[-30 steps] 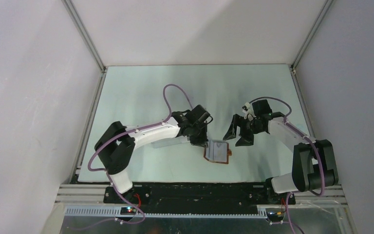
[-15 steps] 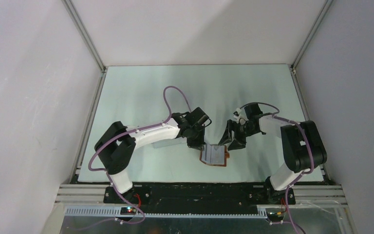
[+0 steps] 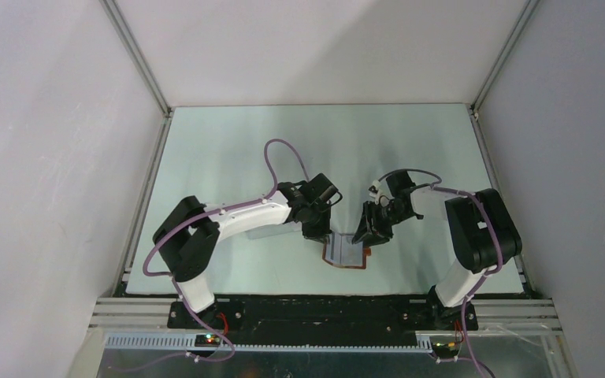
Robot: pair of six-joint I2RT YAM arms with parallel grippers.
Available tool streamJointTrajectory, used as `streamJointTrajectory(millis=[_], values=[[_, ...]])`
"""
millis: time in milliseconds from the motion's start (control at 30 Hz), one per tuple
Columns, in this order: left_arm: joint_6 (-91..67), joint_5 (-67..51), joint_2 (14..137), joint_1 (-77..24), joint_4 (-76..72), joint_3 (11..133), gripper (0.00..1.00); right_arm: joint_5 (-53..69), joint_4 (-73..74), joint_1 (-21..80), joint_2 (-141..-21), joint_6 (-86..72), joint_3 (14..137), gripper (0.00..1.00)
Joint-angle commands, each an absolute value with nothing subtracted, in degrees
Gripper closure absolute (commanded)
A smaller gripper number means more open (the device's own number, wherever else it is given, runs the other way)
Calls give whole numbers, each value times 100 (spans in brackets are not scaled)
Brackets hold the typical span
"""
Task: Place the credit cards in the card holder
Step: Close the card holder at the center of the board.
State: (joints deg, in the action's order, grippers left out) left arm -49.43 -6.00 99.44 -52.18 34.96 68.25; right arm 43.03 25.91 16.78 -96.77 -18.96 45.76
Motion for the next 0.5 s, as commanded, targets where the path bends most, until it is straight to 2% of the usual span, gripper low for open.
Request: streamJointTrajectory(millis=[0, 467], values=[[-4840, -428, 9849, -5150, 3626, 6879, 100, 4105, 2911, 1747, -9680, -1717, 4570, 54], [-4784, -78, 9426, -4757, 3944, 6527, 100, 4576, 3478, 2050, -9799, -1416, 4570, 53]])
